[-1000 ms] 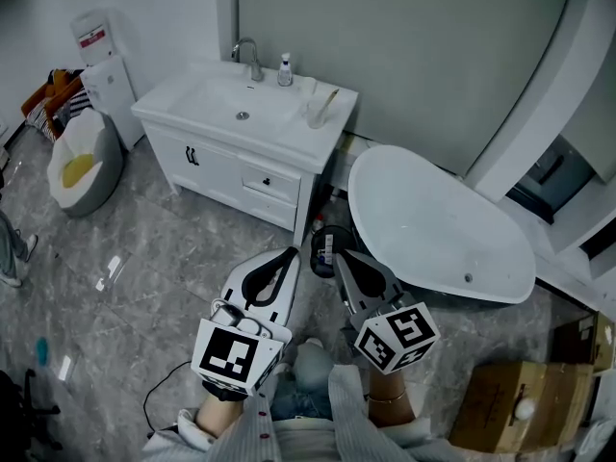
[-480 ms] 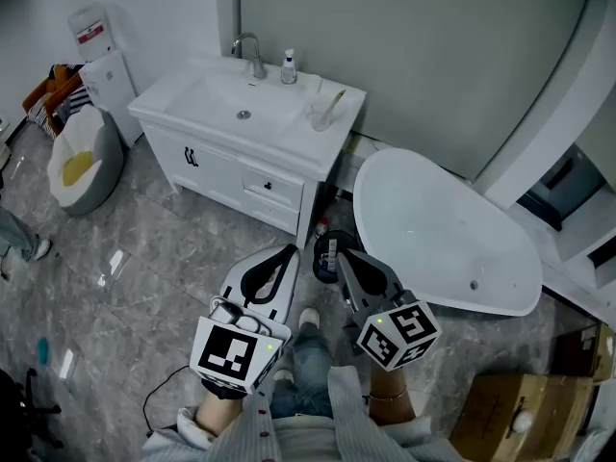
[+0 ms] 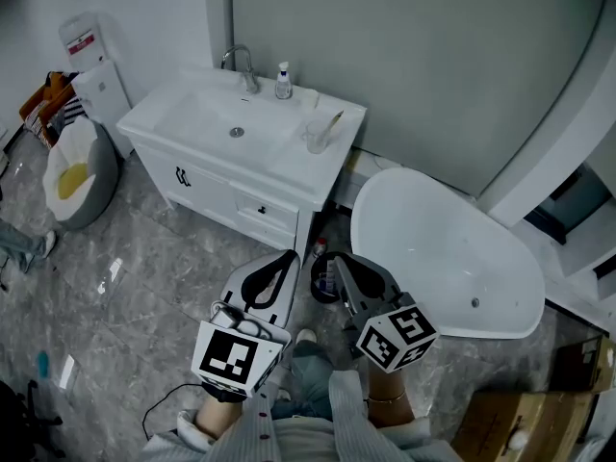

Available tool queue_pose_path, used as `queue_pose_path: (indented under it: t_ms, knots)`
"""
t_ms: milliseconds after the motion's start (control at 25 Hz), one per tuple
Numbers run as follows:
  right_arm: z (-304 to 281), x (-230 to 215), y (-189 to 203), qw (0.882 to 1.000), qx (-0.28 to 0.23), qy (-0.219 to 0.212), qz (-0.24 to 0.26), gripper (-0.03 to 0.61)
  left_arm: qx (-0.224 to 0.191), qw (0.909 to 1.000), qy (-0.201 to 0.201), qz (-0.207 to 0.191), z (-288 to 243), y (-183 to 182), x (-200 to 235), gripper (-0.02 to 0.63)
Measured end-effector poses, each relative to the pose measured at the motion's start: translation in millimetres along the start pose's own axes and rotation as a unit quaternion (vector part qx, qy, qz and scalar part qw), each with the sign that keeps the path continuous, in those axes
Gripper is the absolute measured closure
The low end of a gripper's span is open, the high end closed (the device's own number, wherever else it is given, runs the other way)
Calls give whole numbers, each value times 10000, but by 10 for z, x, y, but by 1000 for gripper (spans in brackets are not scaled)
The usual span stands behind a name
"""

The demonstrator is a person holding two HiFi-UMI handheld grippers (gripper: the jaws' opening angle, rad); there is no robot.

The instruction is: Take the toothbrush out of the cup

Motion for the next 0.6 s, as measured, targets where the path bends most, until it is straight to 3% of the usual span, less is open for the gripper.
queue_pose_path:
  t_ms: [600]
  knots:
    - [-720,-813,-506,9999,59,-152,34,568,-123,9997,-212,-76,-1071,-181,501,597]
Point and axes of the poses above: the fingertips, and each gripper's own axes: z backward along the fingers, x to its left, y out of its underside, the point moved 5 cm from there along z, backward along the fingers, and after that the axes turned 3 degrees about -z, right-handed, at the moved point
